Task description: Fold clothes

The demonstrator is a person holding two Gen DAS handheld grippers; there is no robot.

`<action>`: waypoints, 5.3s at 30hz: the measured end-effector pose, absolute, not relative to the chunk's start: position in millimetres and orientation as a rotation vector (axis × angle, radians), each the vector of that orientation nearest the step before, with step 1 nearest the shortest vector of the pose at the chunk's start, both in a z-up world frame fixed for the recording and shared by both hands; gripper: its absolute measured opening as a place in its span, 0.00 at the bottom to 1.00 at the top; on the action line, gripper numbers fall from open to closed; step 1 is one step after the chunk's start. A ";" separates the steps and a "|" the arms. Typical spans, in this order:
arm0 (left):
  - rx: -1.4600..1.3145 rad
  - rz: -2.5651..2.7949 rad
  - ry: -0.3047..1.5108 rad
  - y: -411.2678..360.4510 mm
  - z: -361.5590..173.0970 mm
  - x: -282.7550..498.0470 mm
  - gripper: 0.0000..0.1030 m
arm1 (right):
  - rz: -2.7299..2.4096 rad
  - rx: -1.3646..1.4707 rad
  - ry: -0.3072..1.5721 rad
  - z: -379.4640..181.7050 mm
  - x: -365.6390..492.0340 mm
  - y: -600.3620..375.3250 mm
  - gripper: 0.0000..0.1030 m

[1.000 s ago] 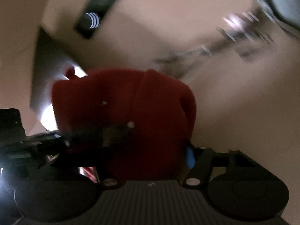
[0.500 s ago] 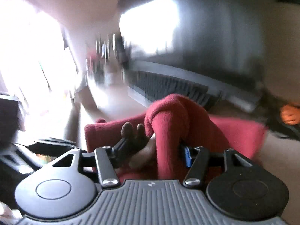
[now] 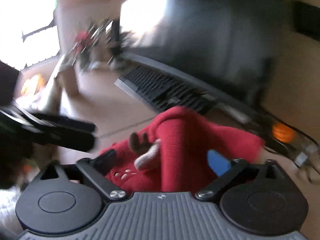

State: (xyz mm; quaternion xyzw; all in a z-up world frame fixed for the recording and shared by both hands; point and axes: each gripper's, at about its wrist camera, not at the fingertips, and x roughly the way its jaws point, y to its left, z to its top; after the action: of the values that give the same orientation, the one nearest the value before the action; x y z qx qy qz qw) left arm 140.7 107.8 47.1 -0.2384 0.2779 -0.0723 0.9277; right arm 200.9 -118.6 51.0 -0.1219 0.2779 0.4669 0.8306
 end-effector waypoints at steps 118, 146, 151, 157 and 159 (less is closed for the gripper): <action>-0.454 -0.474 0.670 124.4 48.3 152.6 0.99 | 0.604 -0.304 0.836 -7.2 280.7 -67.9 1.00; -0.229 -0.343 0.791 48.4 1.6 186.0 1.00 | 0.556 -0.074 0.805 42.8 264.5 -120.5 1.00; -0.229 -0.346 0.781 48.0 0.9 182.8 1.00 | 0.610 -0.205 0.813 36.4 283.5 -72.3 1.00; -0.226 -0.348 0.774 47.9 0.8 180.6 1.00 | 0.552 -0.384 0.904 -11.4 309.9 -32.4 1.00; -0.220 -0.334 0.777 47.7 0.6 180.4 1.00 | 0.569 -0.320 0.898 -16.2 313.7 -39.7 1.00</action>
State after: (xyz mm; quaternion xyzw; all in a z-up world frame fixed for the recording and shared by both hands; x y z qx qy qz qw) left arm 180.4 47.7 0.6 -0.1066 0.3760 -0.1618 0.9061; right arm 313.7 -39.7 -16.2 -0.1521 0.4263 0.2699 0.8499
